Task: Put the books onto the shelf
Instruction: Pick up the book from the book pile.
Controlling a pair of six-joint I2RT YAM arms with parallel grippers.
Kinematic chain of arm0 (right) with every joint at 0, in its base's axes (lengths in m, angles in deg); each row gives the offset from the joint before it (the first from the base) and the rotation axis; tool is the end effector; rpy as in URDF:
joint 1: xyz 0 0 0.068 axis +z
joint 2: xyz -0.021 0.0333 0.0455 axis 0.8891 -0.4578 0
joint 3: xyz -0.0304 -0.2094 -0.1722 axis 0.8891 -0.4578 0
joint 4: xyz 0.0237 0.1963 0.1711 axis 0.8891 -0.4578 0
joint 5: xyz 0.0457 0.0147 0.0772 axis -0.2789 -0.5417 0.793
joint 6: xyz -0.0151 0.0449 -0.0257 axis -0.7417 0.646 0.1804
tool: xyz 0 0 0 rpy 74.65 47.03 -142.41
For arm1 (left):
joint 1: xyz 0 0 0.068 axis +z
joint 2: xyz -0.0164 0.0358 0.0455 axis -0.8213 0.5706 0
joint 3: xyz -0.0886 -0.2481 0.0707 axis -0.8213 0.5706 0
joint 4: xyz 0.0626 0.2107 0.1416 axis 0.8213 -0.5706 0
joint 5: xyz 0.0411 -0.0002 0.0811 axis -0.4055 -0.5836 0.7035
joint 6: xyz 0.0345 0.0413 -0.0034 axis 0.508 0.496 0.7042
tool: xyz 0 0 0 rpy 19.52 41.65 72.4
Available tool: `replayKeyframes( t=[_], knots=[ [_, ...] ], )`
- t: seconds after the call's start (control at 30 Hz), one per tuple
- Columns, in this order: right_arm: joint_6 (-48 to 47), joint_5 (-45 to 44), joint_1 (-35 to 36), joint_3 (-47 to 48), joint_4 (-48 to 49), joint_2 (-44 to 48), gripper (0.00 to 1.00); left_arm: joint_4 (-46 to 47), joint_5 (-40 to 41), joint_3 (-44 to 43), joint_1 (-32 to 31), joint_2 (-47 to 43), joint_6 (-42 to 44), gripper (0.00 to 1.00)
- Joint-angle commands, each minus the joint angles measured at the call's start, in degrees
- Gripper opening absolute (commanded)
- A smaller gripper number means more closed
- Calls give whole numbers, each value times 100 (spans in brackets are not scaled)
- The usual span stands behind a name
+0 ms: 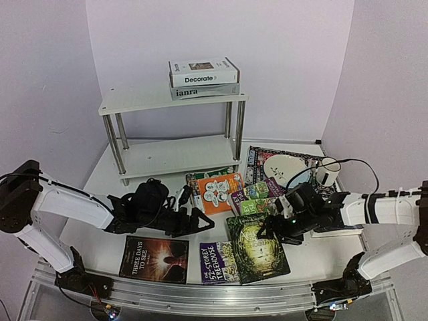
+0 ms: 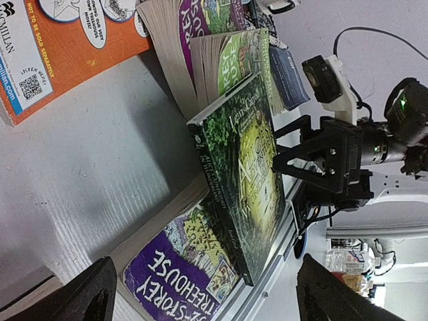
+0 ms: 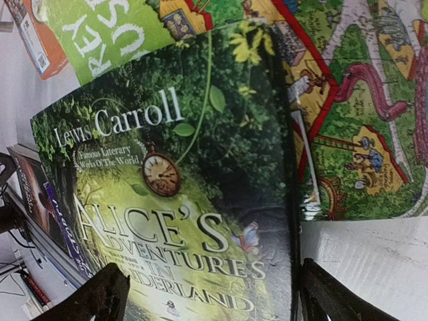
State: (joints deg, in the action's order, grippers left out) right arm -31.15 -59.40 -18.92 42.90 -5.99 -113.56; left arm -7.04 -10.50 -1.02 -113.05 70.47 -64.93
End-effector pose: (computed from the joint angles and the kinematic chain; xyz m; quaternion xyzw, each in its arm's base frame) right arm 0.1741 0.1785 0.1790 -0.0248 0.8979 0.3779 0.2244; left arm 0.1502 -0.2597 0.1752 0.1210 0.8553 -0.4759 0.1655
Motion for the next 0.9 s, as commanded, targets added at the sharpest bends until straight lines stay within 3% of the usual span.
replayKeyframes(
  t=[0.0,0.13,0.23,0.37,0.6,0.87],
  knots=[
    [-131,144,84,90,255,-280,86,500,20,-14,-21,5,-77,88],
    [-251,112,116,160,267,-429,84,515,-10,-20,-16,106,-75,73],
    [-326,66,116,165,260,-441,82,532,-67,-79,-25,229,-80,67],
    [-432,26,120,174,-22,-409,82,564,-197,-246,-49,417,-94,65],
    [-420,-324,119,-221,-671,318,92,617,-245,-449,-175,696,-64,65],
    [-33,120,124,-687,15,434,85,641,-281,-661,-201,824,47,65]
  ],
)
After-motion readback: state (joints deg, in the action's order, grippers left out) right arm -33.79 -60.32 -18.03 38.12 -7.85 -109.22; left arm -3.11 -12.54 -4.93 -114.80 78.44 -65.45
